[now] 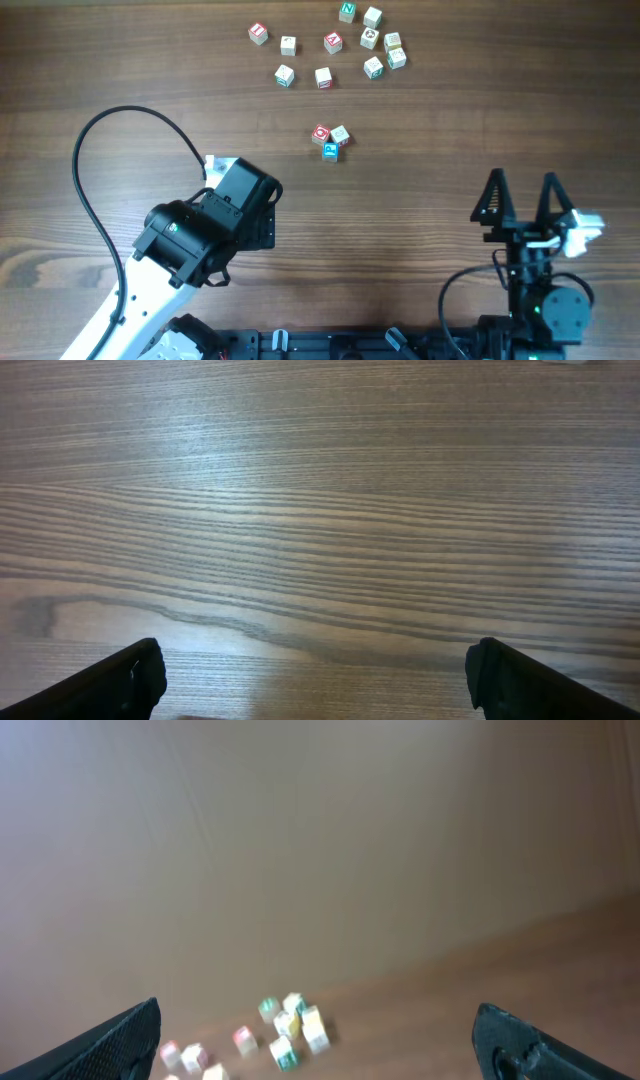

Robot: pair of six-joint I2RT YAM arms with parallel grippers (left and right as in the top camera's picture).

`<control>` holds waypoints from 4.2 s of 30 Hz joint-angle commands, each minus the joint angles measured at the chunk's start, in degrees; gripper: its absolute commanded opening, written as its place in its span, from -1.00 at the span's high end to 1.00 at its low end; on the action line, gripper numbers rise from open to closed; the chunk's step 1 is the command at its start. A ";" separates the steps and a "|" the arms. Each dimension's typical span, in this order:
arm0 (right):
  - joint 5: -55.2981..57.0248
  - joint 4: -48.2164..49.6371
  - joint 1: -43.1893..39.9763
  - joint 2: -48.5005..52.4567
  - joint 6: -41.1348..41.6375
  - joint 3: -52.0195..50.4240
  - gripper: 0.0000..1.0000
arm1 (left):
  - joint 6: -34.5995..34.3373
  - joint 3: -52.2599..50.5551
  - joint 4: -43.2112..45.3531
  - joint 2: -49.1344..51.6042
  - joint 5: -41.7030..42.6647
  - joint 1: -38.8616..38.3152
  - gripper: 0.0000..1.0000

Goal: Form a circle

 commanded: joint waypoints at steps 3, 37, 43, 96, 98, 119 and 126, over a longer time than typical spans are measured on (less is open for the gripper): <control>2.49 1.92 -0.20 -1.81 6.23 -6.51 -1.00 | -0.11 -0.26 0.04 -0.39 -0.96 0.26 -1.00; 0.96 -4.66 -0.20 -1.70 5.33 -6.49 -1.00 | 6.86 -30.16 40.54 -25.00 4.02 13.75 -1.00; 0.96 -4.66 -0.20 -1.70 5.35 -6.49 -0.99 | 10.38 -56.76 63.87 -48.50 17.55 26.36 -1.00; -2.47 -5.16 5.35 -1.79 -25.53 -6.49 -0.99 | 21.07 -59.95 65.53 -62.60 15.98 33.70 -1.00; -2.47 -5.16 5.29 -1.79 -25.49 -6.49 -0.99 | 21.07 -59.95 65.55 -62.60 15.98 33.70 -1.00; -2.47 -4.98 4.66 -1.70 -24.68 -6.49 -0.99 | 21.07 -59.95 65.53 -62.58 15.98 33.70 -1.00; -2.47 -4.98 4.66 -1.70 -24.65 -6.49 -1.00 | 21.07 -59.95 65.53 -62.55 15.98 33.70 -1.00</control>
